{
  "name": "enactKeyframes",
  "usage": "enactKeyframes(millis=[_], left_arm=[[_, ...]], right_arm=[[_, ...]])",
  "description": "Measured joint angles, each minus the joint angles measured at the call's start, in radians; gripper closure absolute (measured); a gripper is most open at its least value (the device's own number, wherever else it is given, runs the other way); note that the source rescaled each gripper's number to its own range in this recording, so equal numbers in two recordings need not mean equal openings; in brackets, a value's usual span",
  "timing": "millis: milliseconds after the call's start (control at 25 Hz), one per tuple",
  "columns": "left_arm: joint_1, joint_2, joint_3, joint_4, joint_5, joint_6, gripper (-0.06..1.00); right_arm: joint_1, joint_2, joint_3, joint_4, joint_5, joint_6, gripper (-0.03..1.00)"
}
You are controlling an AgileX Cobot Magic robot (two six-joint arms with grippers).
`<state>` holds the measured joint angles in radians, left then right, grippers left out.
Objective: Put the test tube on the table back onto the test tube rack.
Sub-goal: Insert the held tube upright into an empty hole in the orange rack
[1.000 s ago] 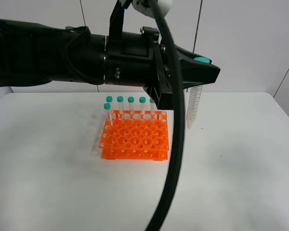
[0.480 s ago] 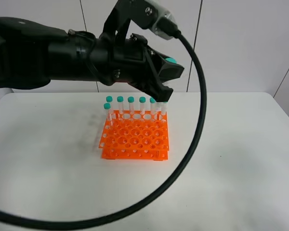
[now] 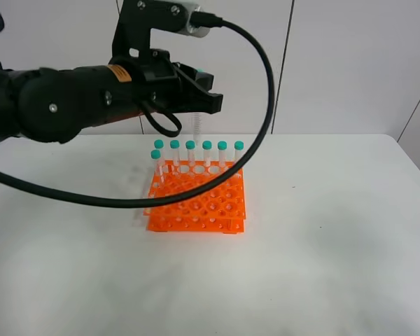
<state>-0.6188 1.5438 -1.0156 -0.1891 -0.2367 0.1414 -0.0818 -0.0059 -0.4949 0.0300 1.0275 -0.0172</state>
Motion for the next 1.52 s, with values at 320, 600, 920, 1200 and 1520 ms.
enactKeyframes(millis=[320,600,920,1200,1520], left_arm=[[0.139,0.066,0.174,0.265,-0.348,-0.247,0.94],[0.176,0.19,0.19,0.251,-0.488,-0.249,0.94],[0.179,0.314,0.191,0.25,-0.651,-0.218,0.94],[0.203,0.384,0.125,0.248,-0.594,-0.223,0.94],[0.226,0.388,0.055,0.25,-0.477,-0.244,0.94]], right_arm=[[0.0,0.0,0.0,0.0,0.0,0.0,0.11],[0.0,0.0,0.0,0.0,0.0,0.0,0.11],[0.0,0.0,0.0,0.0,0.0,0.0,0.11],[0.0,0.0,0.0,0.0,0.0,0.0,0.11],[0.0,0.0,0.0,0.0,0.0,0.0,0.11]])
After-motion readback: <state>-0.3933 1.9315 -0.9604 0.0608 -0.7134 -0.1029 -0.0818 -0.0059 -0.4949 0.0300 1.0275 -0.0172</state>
